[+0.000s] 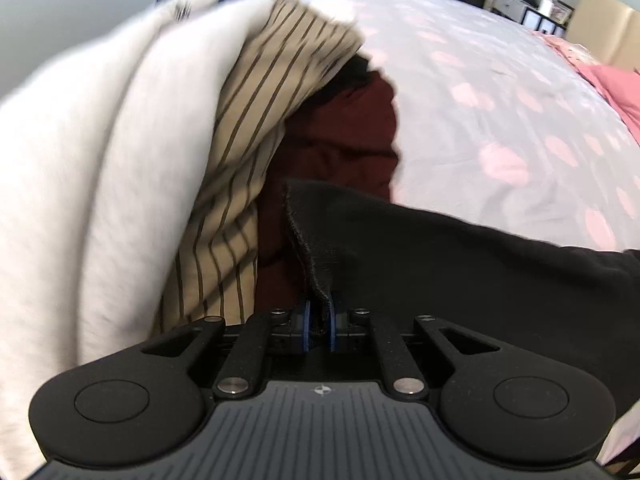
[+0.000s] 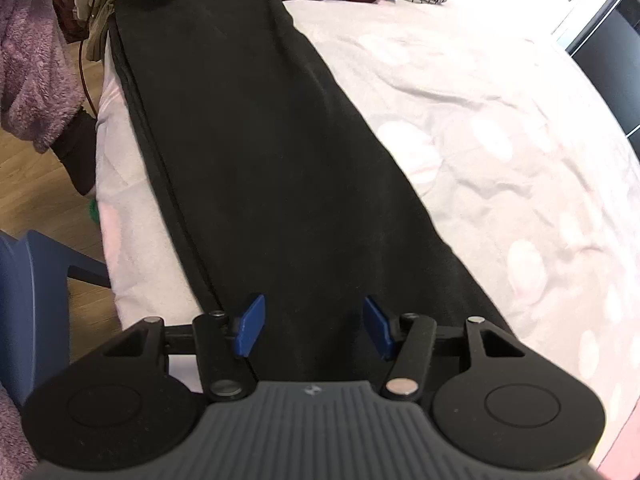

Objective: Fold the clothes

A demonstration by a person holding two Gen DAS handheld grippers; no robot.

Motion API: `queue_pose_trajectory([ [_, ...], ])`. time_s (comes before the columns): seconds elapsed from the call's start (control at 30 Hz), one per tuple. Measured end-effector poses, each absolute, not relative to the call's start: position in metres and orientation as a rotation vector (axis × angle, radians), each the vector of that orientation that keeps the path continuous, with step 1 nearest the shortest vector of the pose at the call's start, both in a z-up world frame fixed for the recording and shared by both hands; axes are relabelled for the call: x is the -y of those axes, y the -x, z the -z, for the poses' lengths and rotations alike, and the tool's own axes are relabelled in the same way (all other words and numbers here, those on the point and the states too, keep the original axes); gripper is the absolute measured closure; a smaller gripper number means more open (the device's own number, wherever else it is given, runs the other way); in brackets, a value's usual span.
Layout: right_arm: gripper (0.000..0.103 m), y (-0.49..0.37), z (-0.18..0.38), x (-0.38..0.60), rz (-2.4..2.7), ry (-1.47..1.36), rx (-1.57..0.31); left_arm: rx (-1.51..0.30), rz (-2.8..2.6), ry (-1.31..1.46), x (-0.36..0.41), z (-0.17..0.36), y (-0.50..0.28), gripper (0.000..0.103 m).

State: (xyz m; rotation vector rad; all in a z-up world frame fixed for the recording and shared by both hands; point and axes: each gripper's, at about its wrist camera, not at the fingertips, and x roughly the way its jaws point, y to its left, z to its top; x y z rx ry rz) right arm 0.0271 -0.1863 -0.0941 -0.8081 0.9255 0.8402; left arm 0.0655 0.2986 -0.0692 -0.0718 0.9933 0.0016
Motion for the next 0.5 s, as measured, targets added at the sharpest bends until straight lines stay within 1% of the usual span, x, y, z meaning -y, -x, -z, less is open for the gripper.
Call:
queue_pose_trajectory([
  [0.27, 0.045, -0.026, 0.090, 0.189, -0.823, 0.800, -0.909, -0.909, 0.173, 0.110, -0.275, -0.004, -0.033, 0.099],
  [0.37, 0.044, -0.027, 0.088, 0.188, -0.822, 0.791, -0.905, -0.859, 0.279, 0.082, -0.245, -0.028, -0.026, 0.099],
  [0.5, 0.045, -0.028, 0.085, 0.187, -0.823, 0.776, -0.900, -0.844, 0.421, 0.087, -0.197, -0.038, -0.031, 0.099],
])
